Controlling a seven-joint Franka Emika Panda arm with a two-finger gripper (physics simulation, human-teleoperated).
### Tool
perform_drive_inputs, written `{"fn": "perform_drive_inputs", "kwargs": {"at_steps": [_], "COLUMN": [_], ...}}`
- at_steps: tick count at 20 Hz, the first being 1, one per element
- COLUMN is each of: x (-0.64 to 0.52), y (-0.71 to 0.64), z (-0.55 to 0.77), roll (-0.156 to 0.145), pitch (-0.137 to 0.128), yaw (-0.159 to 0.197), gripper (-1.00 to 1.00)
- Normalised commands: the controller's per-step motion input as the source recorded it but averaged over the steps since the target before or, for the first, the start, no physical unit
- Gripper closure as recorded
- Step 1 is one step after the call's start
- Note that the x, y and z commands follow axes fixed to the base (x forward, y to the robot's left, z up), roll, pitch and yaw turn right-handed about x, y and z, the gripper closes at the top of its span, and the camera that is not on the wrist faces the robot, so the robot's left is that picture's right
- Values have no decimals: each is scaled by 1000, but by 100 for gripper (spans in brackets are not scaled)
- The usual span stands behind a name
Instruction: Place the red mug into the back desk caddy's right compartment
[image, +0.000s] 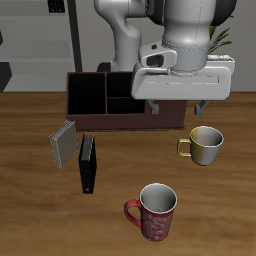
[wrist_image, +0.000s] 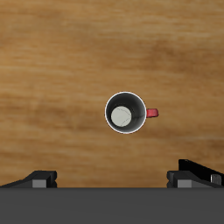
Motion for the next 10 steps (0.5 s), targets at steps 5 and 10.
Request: {"fn": "perform_drive_inputs", "kwargs": {"at_steps": [5, 10], "x": [120, 111], "y": [111, 58], "z": [44, -23], "roll": [23, 2], "pitch": [-6, 0], "yaw": [0, 16], "gripper": [-100, -100]}}
